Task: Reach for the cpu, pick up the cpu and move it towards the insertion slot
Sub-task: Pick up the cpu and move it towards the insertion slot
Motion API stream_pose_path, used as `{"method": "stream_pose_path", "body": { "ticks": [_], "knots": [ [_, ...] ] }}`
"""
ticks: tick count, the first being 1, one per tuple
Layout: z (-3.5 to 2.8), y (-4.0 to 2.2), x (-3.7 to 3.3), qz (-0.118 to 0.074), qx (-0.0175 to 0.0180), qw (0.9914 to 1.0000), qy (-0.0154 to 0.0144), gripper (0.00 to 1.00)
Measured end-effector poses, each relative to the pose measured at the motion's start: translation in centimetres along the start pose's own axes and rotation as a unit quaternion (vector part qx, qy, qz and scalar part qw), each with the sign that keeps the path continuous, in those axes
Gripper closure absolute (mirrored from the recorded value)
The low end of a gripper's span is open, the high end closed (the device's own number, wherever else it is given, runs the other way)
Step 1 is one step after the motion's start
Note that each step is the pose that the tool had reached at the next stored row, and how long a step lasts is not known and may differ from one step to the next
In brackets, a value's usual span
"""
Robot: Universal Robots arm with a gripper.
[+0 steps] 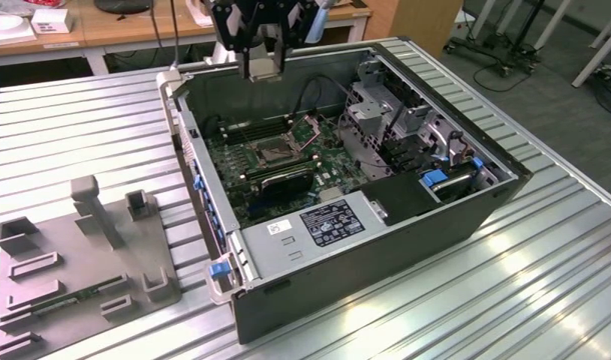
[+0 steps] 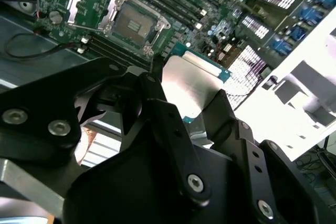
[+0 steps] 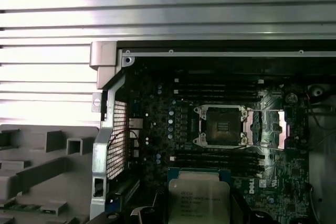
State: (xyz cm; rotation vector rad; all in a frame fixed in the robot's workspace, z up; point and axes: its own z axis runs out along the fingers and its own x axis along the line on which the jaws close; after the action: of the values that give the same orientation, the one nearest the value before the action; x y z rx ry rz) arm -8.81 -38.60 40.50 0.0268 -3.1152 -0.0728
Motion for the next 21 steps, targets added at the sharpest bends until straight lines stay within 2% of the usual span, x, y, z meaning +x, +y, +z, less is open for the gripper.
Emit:
{"method": "stream_pose_path", "body": {
  "ticks": [6,15,21],
  "knots": [
    [0.08,1.47,-0.7,0.0,0.0,1.0,-0.0004,0.45],
    [0.16,2.74,-2.55,0.0,0.0,1.0,-0.0013,0.45],
    [0.28,4.26,-3.0,0.0,0.0,1.0,-0.0028,0.45]
  ]
}}
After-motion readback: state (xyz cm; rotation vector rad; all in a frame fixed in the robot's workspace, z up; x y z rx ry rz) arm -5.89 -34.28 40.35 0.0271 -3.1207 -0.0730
